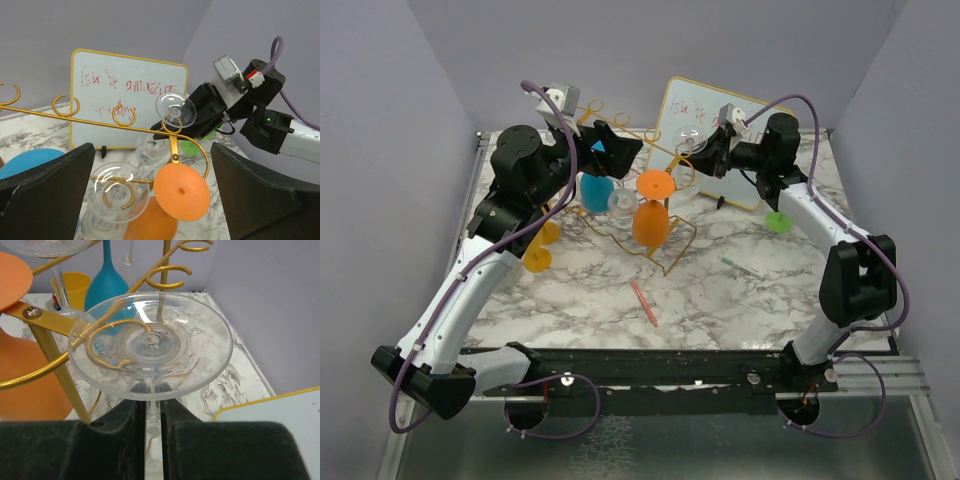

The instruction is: Place the wine glass upside down on the wine glass rack

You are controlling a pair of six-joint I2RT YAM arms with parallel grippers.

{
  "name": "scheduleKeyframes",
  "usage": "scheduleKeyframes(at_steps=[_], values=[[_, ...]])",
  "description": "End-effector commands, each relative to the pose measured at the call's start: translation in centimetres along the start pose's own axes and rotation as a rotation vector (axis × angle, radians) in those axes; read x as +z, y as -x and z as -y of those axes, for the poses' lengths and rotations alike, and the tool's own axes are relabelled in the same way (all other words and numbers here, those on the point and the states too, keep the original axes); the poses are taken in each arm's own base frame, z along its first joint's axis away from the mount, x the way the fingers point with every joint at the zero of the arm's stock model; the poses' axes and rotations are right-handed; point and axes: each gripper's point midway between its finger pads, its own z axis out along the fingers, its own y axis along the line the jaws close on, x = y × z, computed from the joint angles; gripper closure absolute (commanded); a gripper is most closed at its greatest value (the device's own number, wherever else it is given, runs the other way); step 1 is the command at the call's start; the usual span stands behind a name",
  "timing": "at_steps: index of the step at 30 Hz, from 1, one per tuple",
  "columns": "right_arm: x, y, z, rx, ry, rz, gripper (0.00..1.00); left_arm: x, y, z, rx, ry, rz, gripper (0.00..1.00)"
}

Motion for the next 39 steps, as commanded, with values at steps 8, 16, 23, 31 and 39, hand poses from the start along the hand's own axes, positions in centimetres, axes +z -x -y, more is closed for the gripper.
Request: scheduleKeyframes(at_steps=[8, 16, 23, 31, 39], values=[[0.6, 2.3, -1.4, -0.049, 0.08, 0.067, 0.98, 0.2, -0.5, 0.1, 0.013, -0.025, -0.018, 0.01], [0.8, 1.6, -2.3, -0.033, 0.104, 0.056, 0.98, 0.2, -0.6, 0.1, 0.017, -0.025, -0.022, 0.01], [0.8, 0.6, -2.0, 0.012, 0.078, 0.028, 0.91, 0.3, -0.6, 0.1, 0.024, -0.026, -0.022, 0.01], [0.2, -0.6, -2.8, 0.082, 0.05, -0.01, 0.77, 0.3, -0.4, 0.1, 0.035, -0.025, -0.02, 0.01], [-0.5, -0.7, -3.6, 0.096, 0.015, -0.025, 0.44, 0.1, -0.6, 0.0, 0.041, -0.023, -0.024, 0.01]])
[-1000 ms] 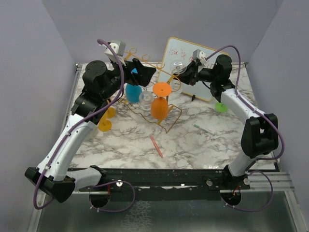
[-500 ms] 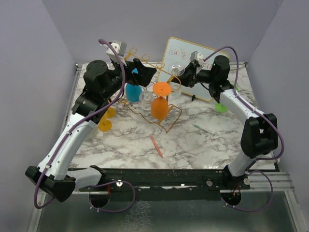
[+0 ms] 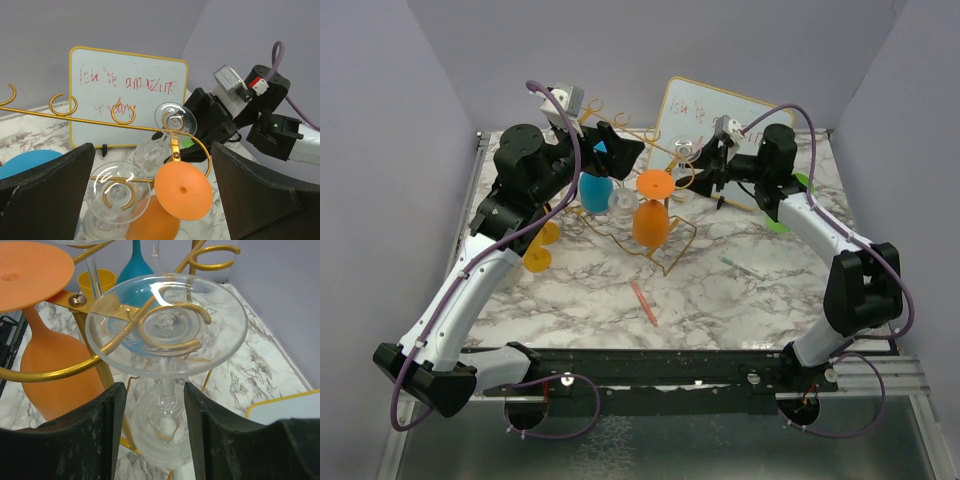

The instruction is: Place the wine glass upside down on the wine glass rack

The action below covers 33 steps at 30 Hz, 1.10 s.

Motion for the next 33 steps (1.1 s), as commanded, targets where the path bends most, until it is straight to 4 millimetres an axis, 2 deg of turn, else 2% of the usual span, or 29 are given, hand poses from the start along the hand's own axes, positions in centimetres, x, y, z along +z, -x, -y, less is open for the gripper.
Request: scheduleKeyframes(at_steps=[1, 9, 13, 16, 21, 28, 30, 33], values=[[-0.5, 0.2, -0.7, 0.009, -0.038, -0.017, 0.43, -0.3, -0.2, 0.0, 0.02, -0.01, -0.007, 0.01], [-2.7, -0.5, -0.8, -0.002, -0.218, -0.07, 0.38, -1.0, -0.3, -0.1, 0.042, -0.001, -0.003, 0.01], [-4.9, -1.0, -0.1, -0.031, -0.385, -0.123, 0.38, -1.3, -0.5, -0.1, 0.05, -0.001, -0.007, 0.01], [-7.3, -1.7, 1.1, -0.057, -0.562, -0.177, 0.38, -1.9, -0.6, -0.2, 0.062, 0.007, -0.005, 0.01], [-12.5, -1.8, 4.8, -0.085, -0.93, -0.246, 0.38, -3.0, -0.4, -0.2, 0.074, 0.013, 0.018, 0.01], [-19.1, -0.8, 9.1, 0.041, -1.422, -0.23, 0.37, -3.4, 0.1, -0.1, 0.085, 0.014, 0.039, 0.01], [-21.8, -1.0, 9.8, 0.1, -1.609, -0.246, 0.37, -3.4, 0.2, -0.1, 0.084, 0.015, 0.039, 0.01], [-23.9, -3.5, 9.8, 0.19, -1.765, -0.362, 0.37, -3.0, 0.0, -0.2, 0.083, 0.017, 0.032, 0.01]])
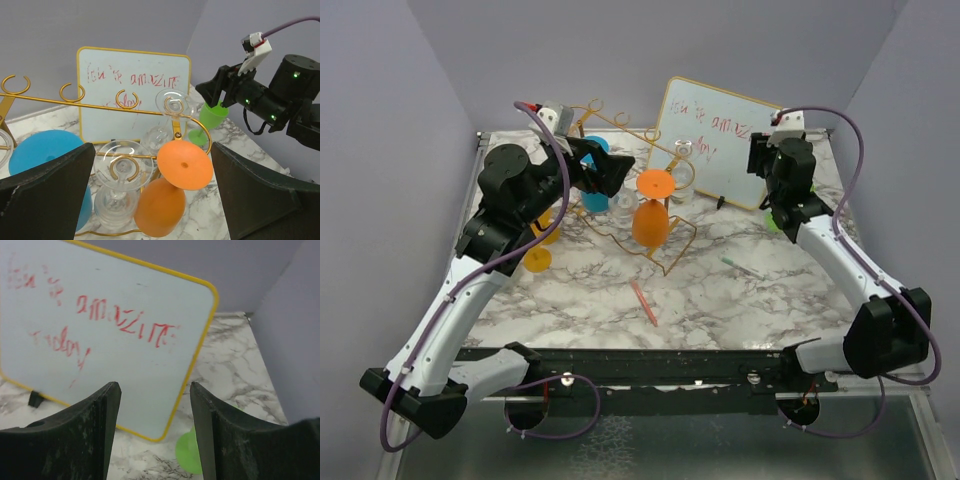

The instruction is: Place the wine glass upside down on the wine glass rack

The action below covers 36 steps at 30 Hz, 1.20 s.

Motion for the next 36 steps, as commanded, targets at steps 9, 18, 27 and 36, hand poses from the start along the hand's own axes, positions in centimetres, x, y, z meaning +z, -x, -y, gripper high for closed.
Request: scheduleKeyframes(at_steps=[9, 18, 27, 36], values=[[0.6, -12.4, 5.9, 0.164, -0.49, -0.52, 0.39, 0.7, -0.4, -1.2, 0.018, 0.041, -0.003, 0.01], [0.7, -15.2, 6.5, 0.185, -0.497, -0.597, 0.52, 1.0, -0.6, -1.2, 0.014, 0.044, -0.021, 0.01], [-0.2, -12.3, 7.4, 0.179, -0.512, -0.552, 0.99, 1.0, -0.2, -0.9, 0.006, 0.03, -0.012, 0.01], [-2.7, -2.8, 8.2, 0.311, -0.452, -0.323, 1.0, 2.0, 0.2, 1.8, -0.004, -0.125, -0.021, 0.01]])
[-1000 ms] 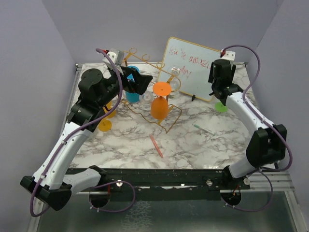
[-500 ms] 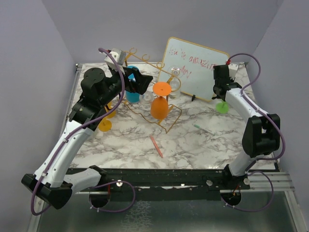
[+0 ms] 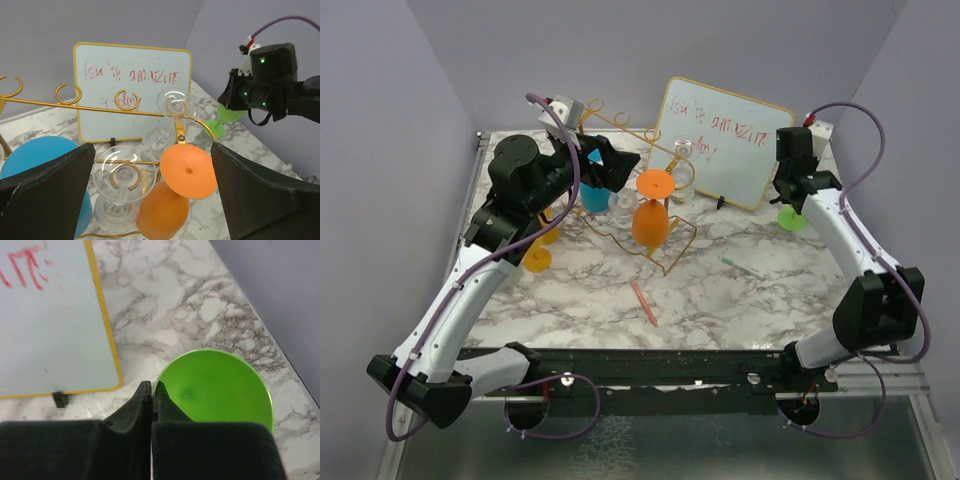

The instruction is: Place the wine glass upside down on the wine glass rack

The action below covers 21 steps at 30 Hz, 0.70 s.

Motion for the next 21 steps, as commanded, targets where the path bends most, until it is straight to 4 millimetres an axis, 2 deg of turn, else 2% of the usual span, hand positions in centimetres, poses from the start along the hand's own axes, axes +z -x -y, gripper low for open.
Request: scheduleKeyframes(at_steps=[1, 3, 5, 7, 11, 15, 18, 21], values=[[-5.4, 6.5, 1.1, 0.148, 0.102, 0.174, 1.0, 0.8, 1.0, 2.5, -0.007, -0.147, 0.004, 0.01], [-8.5, 9.5, 1.2, 0.237, 0.203, 0.3, 0.99, 1.4, 0.8, 2.7, -0.022, -0.167, -0.008, 0.01], [-11.1, 11.2, 1.1, 0.299, 0.313, 0.401, 1.0, 2.0, 0.6, 2.7, -0.037, -0.171, -0.017, 0.01], [-13.9, 12.7, 0.8, 0.352, 0.434, 0.495, 1.0, 2.6, 0.7, 2.8, -0.046, -0.181, -0.024, 0.01], [-19.8, 15.1, 0.3, 0.431, 0.675, 0.669, 0.99, 3.7, 1.3, 4.3, -0.07, -0.267, -0.024, 0.01], [-24.9, 16.0, -0.4, 0.479, 0.909, 0.78, 0.99, 5.1, 1.8, 5.3, -0.122, -0.321, -0.018, 0.01], [-28.7, 15.9, -1.3, 0.471, 1.107, 0.832, 0.99, 6.3, 1.9, 5.2, -0.164, -0.318, -0.022, 0.01], [-31.3, 15.6, -1.9, 0.465, 1.251, 0.86, 0.99, 7.4, 2.1, 4.7, -0.184, -0.277, -0.009, 0.01]])
